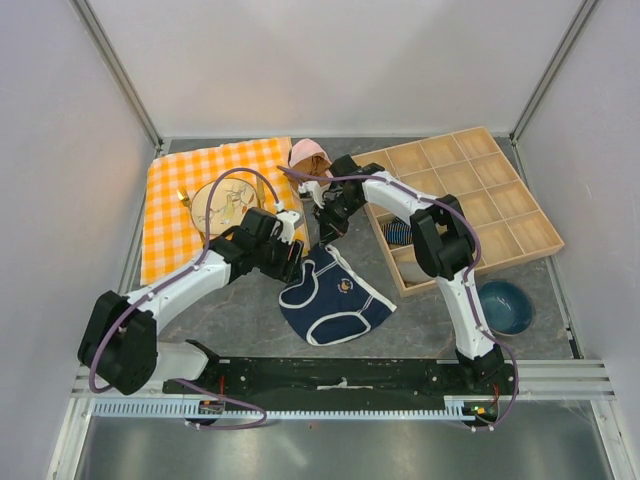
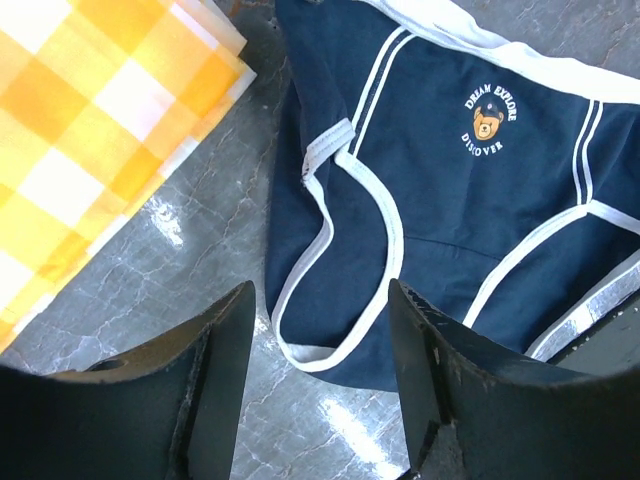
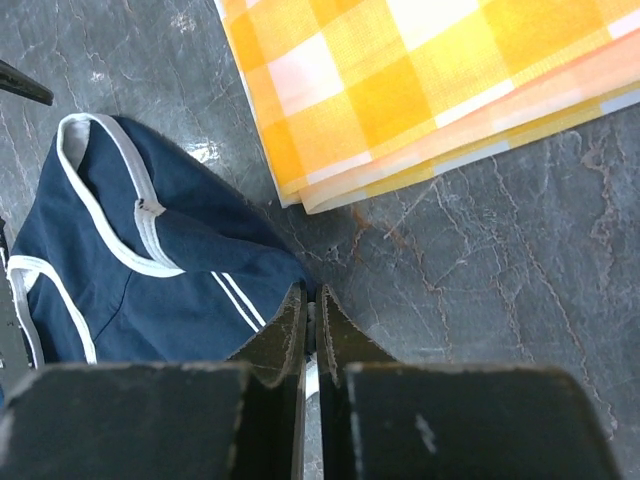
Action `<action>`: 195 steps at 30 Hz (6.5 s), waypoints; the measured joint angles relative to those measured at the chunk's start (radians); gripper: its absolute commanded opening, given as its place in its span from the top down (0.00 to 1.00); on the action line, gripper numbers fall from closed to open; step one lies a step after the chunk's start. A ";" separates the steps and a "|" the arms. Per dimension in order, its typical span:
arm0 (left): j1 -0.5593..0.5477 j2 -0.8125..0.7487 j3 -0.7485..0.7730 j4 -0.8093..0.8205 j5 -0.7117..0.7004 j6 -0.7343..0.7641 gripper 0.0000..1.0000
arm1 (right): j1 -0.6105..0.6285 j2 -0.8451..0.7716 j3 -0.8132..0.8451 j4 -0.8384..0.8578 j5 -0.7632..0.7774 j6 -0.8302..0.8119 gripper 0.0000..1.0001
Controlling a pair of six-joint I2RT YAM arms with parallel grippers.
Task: Roll the underwear
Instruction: Fold the underwear at the center of the board.
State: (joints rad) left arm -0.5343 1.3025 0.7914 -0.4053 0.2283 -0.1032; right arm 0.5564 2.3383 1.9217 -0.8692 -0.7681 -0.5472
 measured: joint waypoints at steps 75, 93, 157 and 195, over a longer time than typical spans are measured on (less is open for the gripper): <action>-0.010 0.279 0.392 -0.132 0.220 0.159 0.98 | -0.082 -0.176 -0.111 -0.148 -0.201 -0.229 0.98; -0.065 0.176 0.177 0.047 0.353 -0.105 0.98 | -0.035 -0.361 -0.319 -0.463 -0.169 -0.777 0.98; -0.394 0.146 -0.085 0.444 0.315 -0.496 0.98 | 0.081 -0.788 -0.849 -0.272 0.066 -0.768 1.00; -0.498 -0.008 -0.177 0.449 0.142 -0.597 0.62 | 0.075 -0.802 -0.820 -0.331 0.106 -0.685 0.66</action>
State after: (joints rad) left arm -1.0321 1.2945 0.6140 0.0441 0.3702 -0.7002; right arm 0.6315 1.5360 1.1019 -1.2003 -0.6621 -1.2324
